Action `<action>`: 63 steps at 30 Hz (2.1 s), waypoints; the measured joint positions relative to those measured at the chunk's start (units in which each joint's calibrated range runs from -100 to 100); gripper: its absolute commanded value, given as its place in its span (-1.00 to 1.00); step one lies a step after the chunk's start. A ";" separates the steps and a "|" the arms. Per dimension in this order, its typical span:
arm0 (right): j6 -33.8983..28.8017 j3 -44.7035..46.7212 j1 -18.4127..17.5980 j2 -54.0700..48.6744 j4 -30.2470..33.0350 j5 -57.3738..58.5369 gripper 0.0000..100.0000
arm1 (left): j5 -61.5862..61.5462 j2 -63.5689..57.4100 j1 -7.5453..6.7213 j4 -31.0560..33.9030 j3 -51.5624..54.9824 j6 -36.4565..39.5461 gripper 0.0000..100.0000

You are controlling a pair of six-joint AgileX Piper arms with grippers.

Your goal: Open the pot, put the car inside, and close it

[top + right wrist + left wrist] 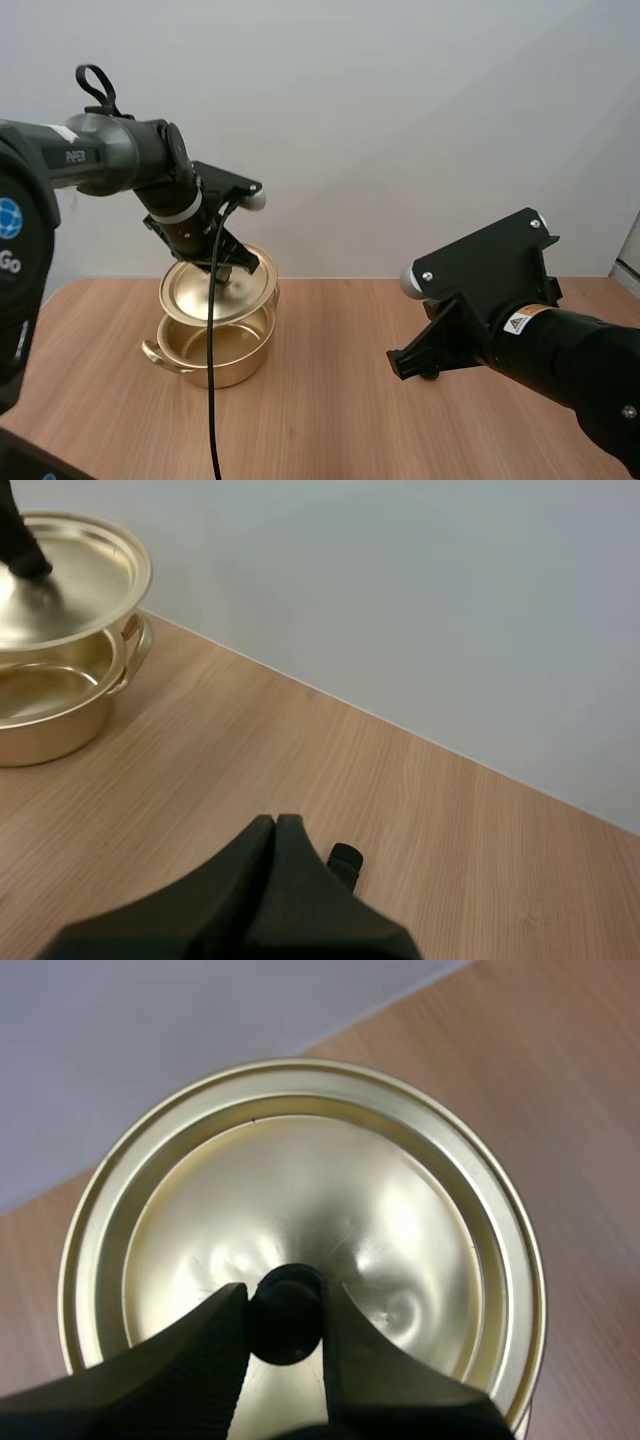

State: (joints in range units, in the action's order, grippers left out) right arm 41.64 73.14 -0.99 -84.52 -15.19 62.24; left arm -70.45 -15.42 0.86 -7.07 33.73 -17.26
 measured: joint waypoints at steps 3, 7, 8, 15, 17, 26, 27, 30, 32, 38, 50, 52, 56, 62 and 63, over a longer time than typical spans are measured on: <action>0.00 0.00 0.00 0.00 0.00 0.85 -1.00 | 3.23 -3.84 0.00 -2.07 -3.20 0.00 -1.00; 0.00 0.00 0.00 0.00 0.00 1.02 -1.00 | 6.67 -9.53 0.26 -5.42 -9.23 0.00 -1.00; 0.00 0.00 0.00 0.00 0.16 1.02 -1.00 | 7.62 -11.05 0.55 -6.65 -10.83 0.00 -1.00; -0.84 0.00 0.62 0.62 1.30 1.02 -1.00 | 17.75 -21.89 1.54 -11.61 -19.63 0.00 -1.00; -1.17 0.00 0.99 0.72 1.45 0.85 -1.00 | 20.64 -25.05 1.54 -11.61 -21.63 0.00 -1.00; -3.26 0.00 2.68 1.50 1.45 -6.08 -1.00 | 34.70 -36.42 1.54 -14.01 -31.67 0.00 -1.00; -3.63 0.00 2.81 2.29 1.28 -7.38 -1.00 | 35.16 -36.71 1.54 -14.01 -33.28 0.00 -1.00; -3.46 0.00 2.91 5.72 1.01 -9.56 -1.00 | 34.54 -36.27 1.54 -14.01 -38.26 0.00 -1.00; -3.37 -0.53 2.91 8.97 1.99 -10.33 -1.00 | 34.54 -35.64 1.55 -14.01 -42.44 0.00 -1.00; -3.37 -7.01 2.91 20.51 3.13 -7.97 -1.00 | 30.72 -32.57 1.55 -13.89 -54.32 0.00 -1.00; -2.21 -18.92 2.91 43.16 2.03 4.59 -0.06 | 27.88 -28.44 1.55 -10.96 -67.21 0.00 -1.00; -2.45 -18.92 2.91 47.13 2.15 1.80 0.48 | 26.87 -27.96 1.55 -10.11 -67.21 0.00 -1.00; -3.57 -18.92 2.91 53.17 2.54 -2.44 0.68 | 26.31 -26.90 1.55 -10.00 -67.21 0.00 -1.00; -4.75 -18.92 2.91 59.43 3.97 -7.58 0.68 | 26.52 -25.85 1.55 -10.00 -67.21 0.00 -1.00; -5.02 -18.92 2.91 60.38 4.29 -7.99 0.68 | 26.52 -25.85 1.55 -10.00 -67.21 0.00 -1.00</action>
State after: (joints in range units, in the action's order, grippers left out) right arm 36.62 54.23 1.92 -24.13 -10.90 54.25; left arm -43.93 -41.26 2.41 -17.07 -33.48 -17.26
